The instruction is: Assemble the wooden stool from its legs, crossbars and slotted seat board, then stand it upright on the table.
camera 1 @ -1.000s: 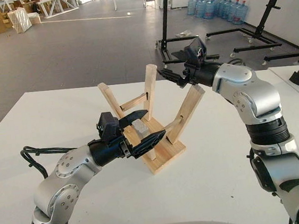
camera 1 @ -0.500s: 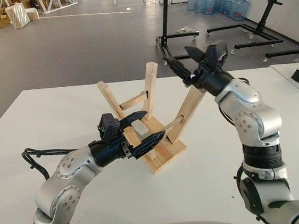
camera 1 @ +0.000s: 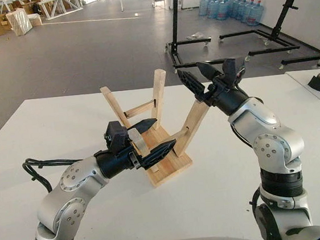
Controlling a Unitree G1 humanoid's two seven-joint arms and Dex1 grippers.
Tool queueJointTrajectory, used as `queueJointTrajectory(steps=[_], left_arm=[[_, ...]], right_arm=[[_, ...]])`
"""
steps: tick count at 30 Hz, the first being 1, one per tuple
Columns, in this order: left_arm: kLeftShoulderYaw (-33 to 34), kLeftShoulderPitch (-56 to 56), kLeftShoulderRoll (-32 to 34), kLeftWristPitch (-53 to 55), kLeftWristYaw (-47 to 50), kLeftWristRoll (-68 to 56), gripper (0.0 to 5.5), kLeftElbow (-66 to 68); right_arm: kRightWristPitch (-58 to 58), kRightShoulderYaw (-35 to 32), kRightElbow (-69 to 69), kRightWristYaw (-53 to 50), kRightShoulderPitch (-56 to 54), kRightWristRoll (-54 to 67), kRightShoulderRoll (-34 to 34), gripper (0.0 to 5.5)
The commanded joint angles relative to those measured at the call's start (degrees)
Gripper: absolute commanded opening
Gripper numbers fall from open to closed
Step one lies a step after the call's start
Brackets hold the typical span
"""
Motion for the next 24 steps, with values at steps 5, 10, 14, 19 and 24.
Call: queueJointTrajectory(steps=[5, 10, 14, 19, 24], left_arm=[[-1.85, -3.02, 0.28, 0.46, -0.18, 2.67, 4.40, 2.04], [-0.57, -0.46, 1.96, 0.22, -0.58, 3.60, 4.40, 0.95], [-0.35, -0.47, 2.48, 0.18, -1.15, 3.78, 4.40, 1.32], [-1.53, -2.59, 1.40, 0.22, -1.29, 3.83, 4.40, 1.95], [-1.02, -3.40, 0.46, 0.82, -1.55, 1.87, 4.40, 1.92]], right_arm=[[12.29, -4.89, -3.27, -9.00, 1.23, 11.61, 1.45, 4.06], [16.68, -5.22, -13.83, -10.06, 8.01, 14.60, -5.31, 4.06], [13.33, -0.73, -15.17, -11.78, 12.95, 8.77, -4.01, 4.06], [5.79, 11.79, -17.29, -7.80, 12.20, -4.62, -7.85, 4.06], [2.29, 18.66, -15.75, -3.76, 11.76, -13.46, -10.97, 4.06]])
